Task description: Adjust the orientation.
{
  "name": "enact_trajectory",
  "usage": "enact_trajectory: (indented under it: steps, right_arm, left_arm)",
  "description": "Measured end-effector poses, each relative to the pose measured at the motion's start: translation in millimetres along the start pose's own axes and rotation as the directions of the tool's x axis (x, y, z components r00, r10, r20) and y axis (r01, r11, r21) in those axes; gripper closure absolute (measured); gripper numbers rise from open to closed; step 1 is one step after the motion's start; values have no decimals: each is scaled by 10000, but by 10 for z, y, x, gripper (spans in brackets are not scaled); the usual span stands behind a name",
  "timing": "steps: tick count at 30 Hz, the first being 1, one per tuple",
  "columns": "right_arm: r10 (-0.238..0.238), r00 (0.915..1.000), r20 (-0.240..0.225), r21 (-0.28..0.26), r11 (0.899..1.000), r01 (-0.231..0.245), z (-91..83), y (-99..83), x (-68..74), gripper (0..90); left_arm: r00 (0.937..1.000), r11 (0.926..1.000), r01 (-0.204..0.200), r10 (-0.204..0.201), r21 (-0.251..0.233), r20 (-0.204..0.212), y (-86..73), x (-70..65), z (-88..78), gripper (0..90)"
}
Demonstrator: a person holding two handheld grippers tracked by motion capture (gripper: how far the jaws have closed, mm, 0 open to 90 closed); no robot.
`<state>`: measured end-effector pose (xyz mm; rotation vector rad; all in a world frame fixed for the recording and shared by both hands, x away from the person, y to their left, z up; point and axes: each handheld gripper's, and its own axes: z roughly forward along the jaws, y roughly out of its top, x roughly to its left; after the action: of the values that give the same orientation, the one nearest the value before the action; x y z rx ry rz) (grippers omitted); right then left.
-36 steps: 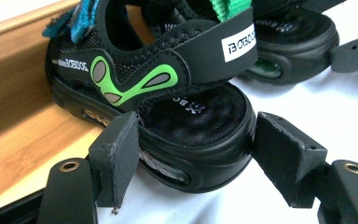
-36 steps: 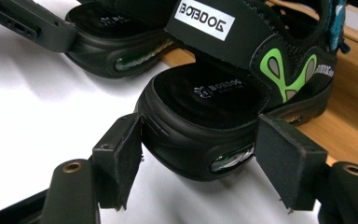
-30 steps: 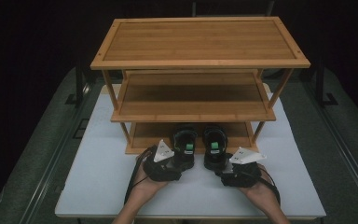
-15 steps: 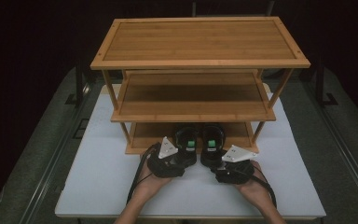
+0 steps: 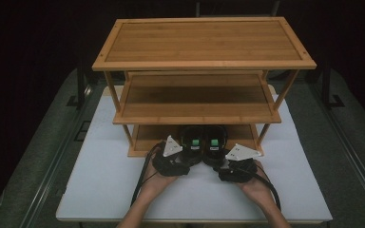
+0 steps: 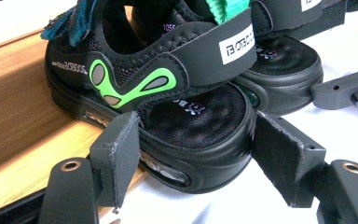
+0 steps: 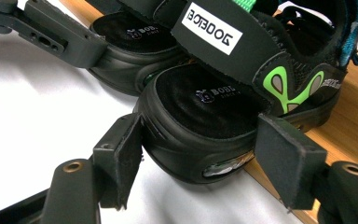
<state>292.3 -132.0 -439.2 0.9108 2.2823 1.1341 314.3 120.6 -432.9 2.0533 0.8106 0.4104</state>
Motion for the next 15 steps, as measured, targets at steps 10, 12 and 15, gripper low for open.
enact_trajectory:
  steps: [10, 12, 15]
  right_arm:
    - [376, 9976, 588, 320, 9987, -395, -69, -26, 71, 381]
    - [584, 9962, 652, 145, 9981, -595, -117, -45, 80, 401]
    - [1135, 9918, 588, 115, 9934, -1144, -168, -75, 84, 488]
  left_arm:
    - [9994, 9992, 334, -334, 211, -15, -43, -44, -111, 309]
    - [9985, 9984, 526, -530, 221, 158, -74, -49, -155, 360]
    - [9971, 9973, 715, -720, 178, 258, -113, -79, -202, 464]
